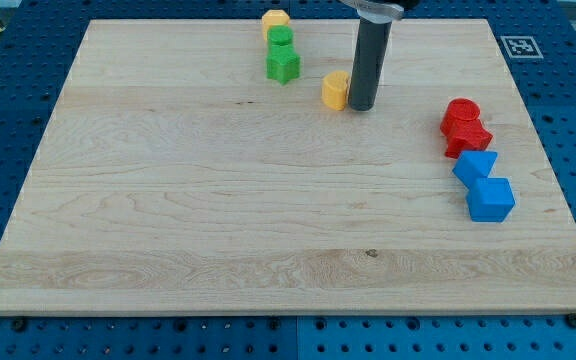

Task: Move the heart below the green star

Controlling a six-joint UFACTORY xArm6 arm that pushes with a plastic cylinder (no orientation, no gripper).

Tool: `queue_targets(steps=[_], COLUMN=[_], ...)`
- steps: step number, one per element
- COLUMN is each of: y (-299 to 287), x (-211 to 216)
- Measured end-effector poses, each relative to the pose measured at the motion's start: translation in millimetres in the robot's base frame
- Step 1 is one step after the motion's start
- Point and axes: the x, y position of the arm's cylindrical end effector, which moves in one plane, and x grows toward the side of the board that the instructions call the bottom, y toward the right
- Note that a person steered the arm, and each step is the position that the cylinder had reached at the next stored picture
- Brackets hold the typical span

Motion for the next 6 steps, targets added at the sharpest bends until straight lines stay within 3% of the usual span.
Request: queue_targets(steps=[6], y=[-66], x=[-9])
